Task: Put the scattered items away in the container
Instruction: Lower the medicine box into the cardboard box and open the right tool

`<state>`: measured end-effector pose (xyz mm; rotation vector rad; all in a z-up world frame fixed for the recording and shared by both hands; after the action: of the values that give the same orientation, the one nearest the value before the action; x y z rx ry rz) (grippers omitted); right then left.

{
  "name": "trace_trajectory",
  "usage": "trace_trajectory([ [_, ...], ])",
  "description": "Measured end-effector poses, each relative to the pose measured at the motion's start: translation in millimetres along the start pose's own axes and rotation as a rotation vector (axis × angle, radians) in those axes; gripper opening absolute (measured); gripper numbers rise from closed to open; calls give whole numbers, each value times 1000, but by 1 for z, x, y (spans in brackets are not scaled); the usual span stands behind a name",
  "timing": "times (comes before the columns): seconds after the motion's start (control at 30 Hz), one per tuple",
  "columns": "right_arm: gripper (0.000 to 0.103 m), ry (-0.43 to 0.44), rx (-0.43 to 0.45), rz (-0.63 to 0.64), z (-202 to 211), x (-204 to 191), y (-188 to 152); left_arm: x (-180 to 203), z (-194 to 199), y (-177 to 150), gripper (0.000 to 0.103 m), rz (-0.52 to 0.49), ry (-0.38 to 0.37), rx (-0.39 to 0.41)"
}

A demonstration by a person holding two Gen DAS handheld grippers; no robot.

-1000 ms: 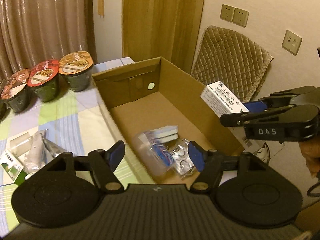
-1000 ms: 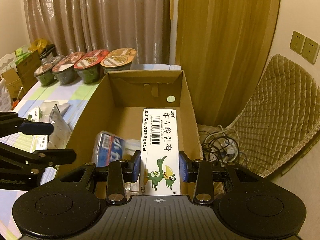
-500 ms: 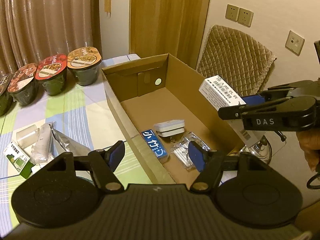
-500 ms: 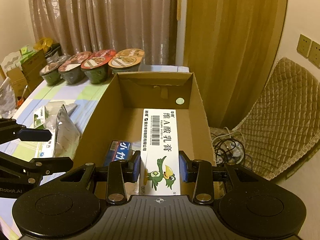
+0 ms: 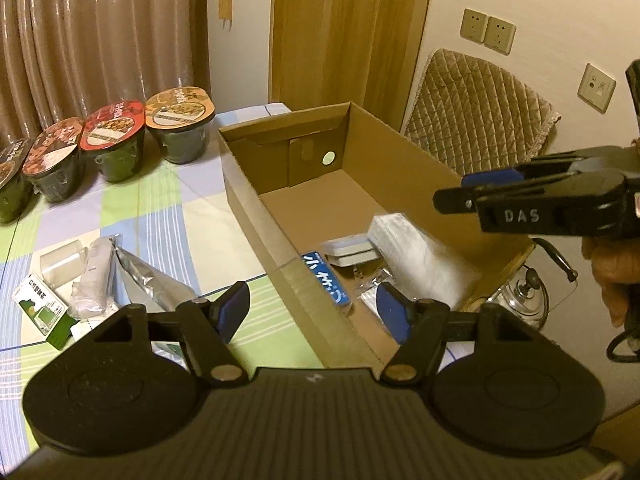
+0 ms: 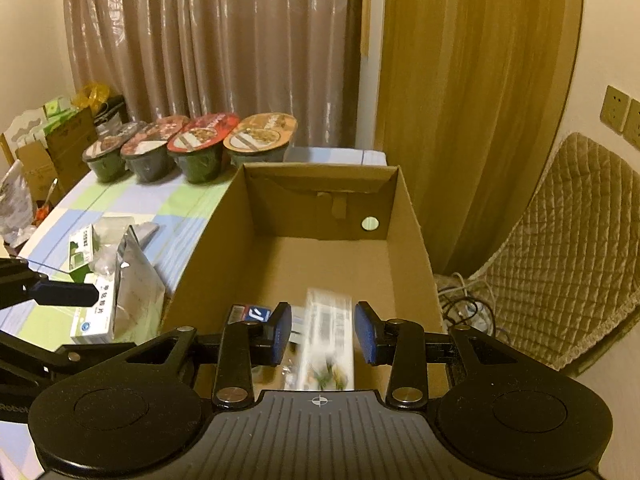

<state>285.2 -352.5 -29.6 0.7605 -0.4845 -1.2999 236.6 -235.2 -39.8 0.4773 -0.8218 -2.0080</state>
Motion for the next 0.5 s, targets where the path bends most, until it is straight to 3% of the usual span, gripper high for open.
trace_trajectory([
  [0.5,42,0,-33,-27,4,-3,-12,-14,6,-11,65,15,16,-14],
])
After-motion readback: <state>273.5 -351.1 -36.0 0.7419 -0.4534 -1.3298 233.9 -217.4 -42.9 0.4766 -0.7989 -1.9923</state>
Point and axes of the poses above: each gripper's, at about its wrist camera, not at the fingertips, and z roughly against the way its jaws point, x to its right, y to its top, the point moved 9 cm from there along -z, roughly the way its jaws point, and after that the axes turned 7 degrees about -z, right-handed, at the moved point
